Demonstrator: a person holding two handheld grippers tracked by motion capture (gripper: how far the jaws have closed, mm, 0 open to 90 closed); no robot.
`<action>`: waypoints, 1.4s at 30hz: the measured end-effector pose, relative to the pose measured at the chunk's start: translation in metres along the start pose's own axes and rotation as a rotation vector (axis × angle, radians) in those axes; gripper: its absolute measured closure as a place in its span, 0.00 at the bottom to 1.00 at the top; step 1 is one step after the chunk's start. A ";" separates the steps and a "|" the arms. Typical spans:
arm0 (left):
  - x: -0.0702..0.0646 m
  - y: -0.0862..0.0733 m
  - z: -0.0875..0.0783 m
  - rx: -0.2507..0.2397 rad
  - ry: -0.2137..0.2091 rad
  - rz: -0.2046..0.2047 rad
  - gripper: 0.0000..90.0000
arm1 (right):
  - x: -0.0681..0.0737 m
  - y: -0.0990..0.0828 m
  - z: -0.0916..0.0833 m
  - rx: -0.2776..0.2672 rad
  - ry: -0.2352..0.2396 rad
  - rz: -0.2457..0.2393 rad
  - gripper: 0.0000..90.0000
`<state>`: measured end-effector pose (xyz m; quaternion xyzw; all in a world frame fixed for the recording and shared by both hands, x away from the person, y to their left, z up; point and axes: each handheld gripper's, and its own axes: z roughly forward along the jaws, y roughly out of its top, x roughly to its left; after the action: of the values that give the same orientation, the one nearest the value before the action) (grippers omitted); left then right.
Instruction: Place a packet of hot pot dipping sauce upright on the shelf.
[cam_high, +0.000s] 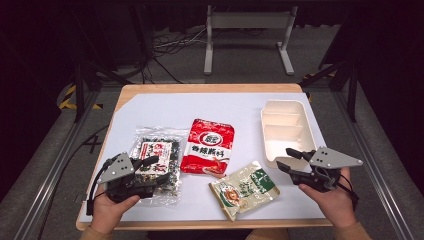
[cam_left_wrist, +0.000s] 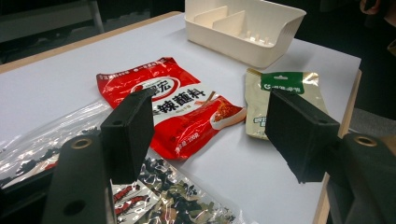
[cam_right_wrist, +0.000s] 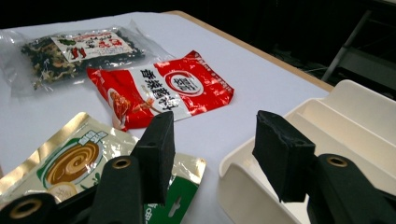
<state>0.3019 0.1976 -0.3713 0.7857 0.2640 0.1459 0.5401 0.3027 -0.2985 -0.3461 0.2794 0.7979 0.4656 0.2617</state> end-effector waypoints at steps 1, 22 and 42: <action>0.000 0.000 0.000 0.000 0.000 0.000 0.37 | 0.000 0.000 -0.001 0.009 0.004 0.001 0.53; -0.011 0.002 0.011 0.040 -0.015 0.073 0.37 | 0.003 -0.008 -0.012 0.141 0.024 0.039 0.54; -0.010 0.002 0.021 0.075 -0.030 0.080 0.37 | 0.005 -0.040 0.015 0.313 0.130 0.161 0.54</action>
<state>0.3046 0.1753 -0.3766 0.8174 0.2295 0.1458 0.5079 0.3017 -0.3028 -0.3889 0.3489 0.8508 0.3725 0.1249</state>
